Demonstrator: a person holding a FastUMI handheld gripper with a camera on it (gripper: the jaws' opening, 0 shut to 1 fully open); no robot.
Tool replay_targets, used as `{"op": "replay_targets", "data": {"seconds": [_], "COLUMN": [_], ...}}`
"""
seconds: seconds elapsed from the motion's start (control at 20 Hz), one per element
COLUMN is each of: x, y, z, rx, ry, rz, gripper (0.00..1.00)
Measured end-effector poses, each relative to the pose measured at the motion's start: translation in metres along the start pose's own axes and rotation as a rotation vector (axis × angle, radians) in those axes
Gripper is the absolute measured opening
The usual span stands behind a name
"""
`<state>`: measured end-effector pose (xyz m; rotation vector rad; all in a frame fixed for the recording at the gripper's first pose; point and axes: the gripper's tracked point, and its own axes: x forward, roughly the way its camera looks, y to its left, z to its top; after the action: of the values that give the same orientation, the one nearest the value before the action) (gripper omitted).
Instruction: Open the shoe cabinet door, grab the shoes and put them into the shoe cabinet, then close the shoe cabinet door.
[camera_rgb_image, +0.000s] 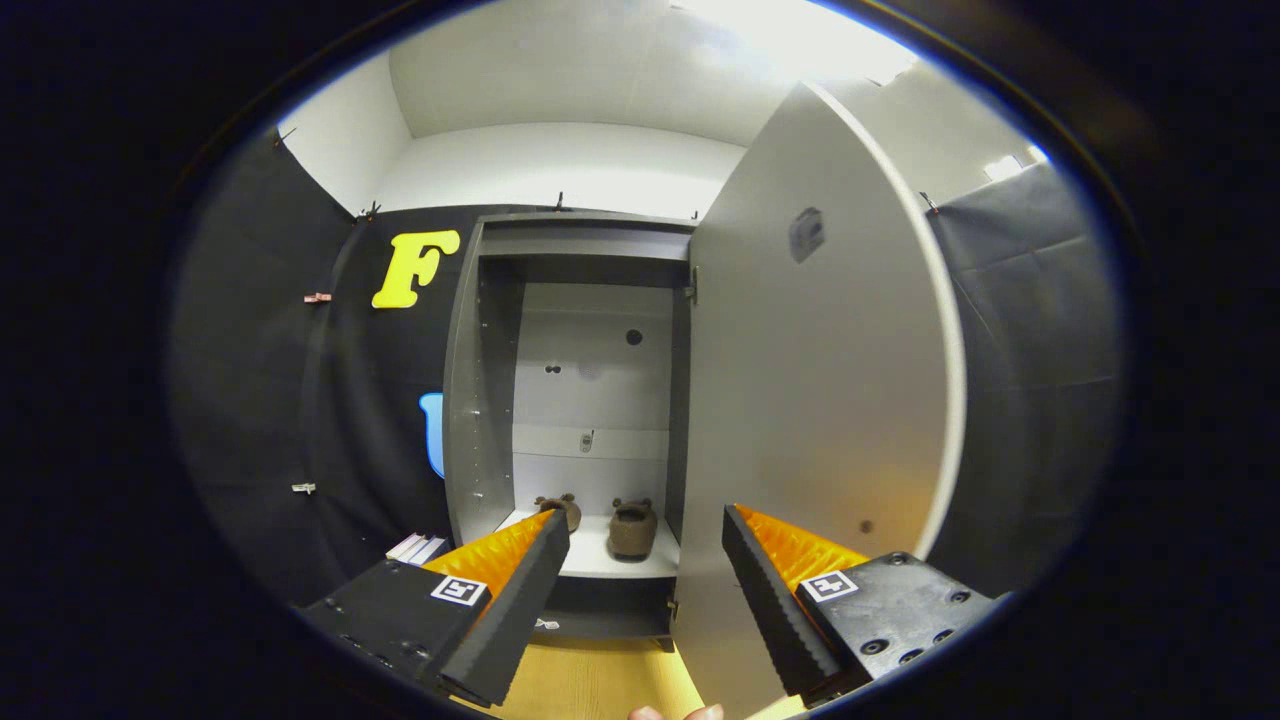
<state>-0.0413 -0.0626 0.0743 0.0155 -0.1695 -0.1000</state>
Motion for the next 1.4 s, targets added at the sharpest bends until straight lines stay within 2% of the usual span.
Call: {"op": "replay_targets", "data": {"seconds": [0.25, 0.4, 0.6, 0.75, 0.95, 1.05, 1.4], "x": [-0.048, -0.068, -0.061, -0.038, -0.001, 0.004, 0.003], "y": [-0.036, -0.087, -0.161, -0.197, -0.21, -0.201, -0.192], "z": [-0.003, -0.001, -0.009, -0.027, -0.051, -0.05, -0.048], "rx": [0.028, 0.004, 0.014, 0.039, 0.087, 0.119, 0.097], "ry": [0.031, 0.053, 0.082, 0.141, 0.176, 0.172, 0.165], "rz": [0.024, -0.026, -0.138, -0.167, -0.165, -0.143, -0.169], "gripper": [0.98, 0.98, 0.98, 0.98, 0.98, 0.98, 0.98]}}
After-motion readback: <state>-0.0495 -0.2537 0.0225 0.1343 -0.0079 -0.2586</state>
